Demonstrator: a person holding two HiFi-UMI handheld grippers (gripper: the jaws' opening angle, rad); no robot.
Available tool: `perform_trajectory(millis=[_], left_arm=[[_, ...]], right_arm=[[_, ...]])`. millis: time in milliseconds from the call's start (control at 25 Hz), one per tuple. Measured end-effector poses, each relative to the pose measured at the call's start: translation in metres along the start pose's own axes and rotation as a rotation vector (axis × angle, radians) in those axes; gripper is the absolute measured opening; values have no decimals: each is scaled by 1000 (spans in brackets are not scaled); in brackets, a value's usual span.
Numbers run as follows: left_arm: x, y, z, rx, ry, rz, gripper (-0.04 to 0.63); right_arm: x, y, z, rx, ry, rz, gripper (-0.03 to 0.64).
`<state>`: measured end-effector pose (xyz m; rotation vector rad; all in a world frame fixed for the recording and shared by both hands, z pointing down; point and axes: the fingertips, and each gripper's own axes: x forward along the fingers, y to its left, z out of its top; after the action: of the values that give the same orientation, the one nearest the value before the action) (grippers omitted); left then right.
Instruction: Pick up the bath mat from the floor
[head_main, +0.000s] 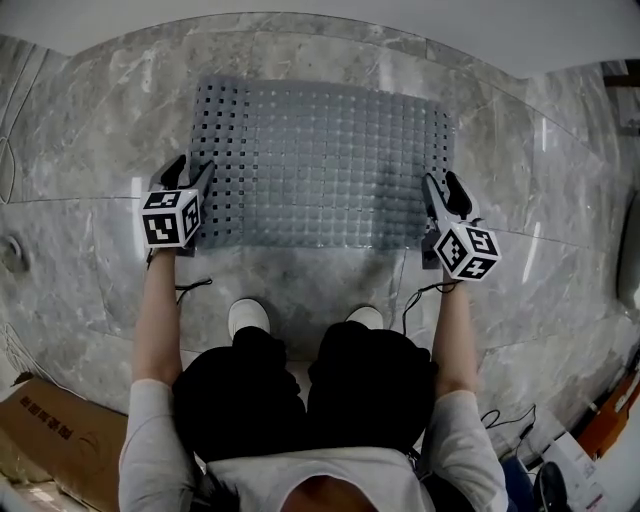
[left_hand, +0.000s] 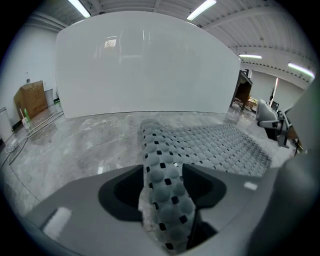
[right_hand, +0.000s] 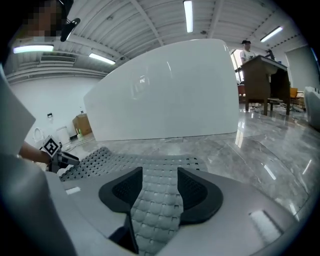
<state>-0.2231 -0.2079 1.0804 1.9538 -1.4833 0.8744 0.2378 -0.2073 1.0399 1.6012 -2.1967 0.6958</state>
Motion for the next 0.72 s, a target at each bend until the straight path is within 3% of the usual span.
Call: perform_trajectory(millis=[720], left_arm=[[15, 8, -25, -75, 56, -12, 296]], right_arm=[[14, -61, -79, 13, 215, -157, 311]])
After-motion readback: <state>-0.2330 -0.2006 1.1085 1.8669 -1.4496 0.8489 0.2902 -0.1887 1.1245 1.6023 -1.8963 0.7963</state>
